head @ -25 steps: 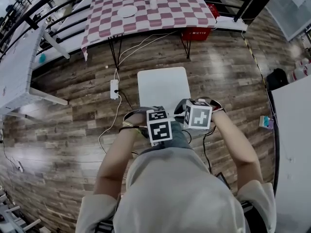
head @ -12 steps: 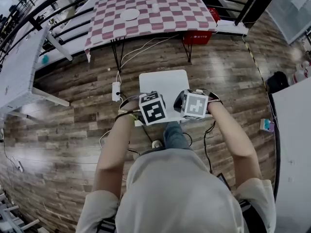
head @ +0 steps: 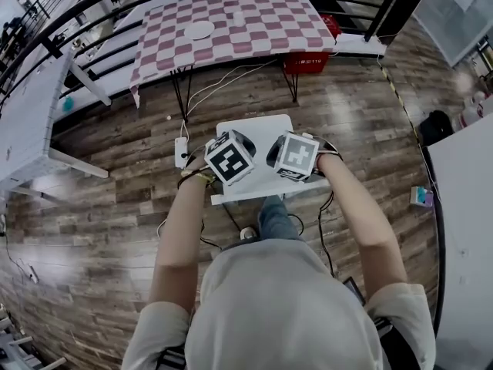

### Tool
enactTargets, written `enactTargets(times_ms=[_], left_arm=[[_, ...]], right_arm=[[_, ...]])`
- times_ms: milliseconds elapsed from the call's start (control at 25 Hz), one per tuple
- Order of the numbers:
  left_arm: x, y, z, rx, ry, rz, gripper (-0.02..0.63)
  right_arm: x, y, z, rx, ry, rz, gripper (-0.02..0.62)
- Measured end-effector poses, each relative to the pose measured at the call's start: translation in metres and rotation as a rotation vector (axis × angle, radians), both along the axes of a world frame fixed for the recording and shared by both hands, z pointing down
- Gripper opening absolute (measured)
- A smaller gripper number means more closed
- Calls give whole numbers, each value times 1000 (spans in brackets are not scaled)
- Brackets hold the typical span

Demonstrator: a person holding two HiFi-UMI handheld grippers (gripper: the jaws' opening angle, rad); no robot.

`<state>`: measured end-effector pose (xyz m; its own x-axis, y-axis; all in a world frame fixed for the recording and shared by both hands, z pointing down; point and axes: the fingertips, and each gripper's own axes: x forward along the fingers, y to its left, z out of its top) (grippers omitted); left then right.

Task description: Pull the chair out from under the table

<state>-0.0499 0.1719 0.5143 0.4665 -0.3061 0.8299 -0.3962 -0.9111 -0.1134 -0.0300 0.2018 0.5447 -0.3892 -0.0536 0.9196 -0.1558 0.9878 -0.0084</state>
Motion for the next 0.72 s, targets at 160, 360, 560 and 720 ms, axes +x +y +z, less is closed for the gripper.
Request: enactTargets(times_ms=[160, 360, 560, 720], left_arm=[[-9, -20, -10, 23, 165, -205, 11], [-29, -40, -25, 48, 383, -507, 11], [-40, -44, -42, 98, 579, -667, 11], [-44, -42, -63, 106, 762, -764, 11]], right_arm=[[-3, -14, -6, -2, -72, 160, -1], [-8, -35, -19, 7, -200, 425, -2], [-13, -55, -45, -29, -487, 688, -2], [-4, -69, -67, 16, -691, 873, -2]])
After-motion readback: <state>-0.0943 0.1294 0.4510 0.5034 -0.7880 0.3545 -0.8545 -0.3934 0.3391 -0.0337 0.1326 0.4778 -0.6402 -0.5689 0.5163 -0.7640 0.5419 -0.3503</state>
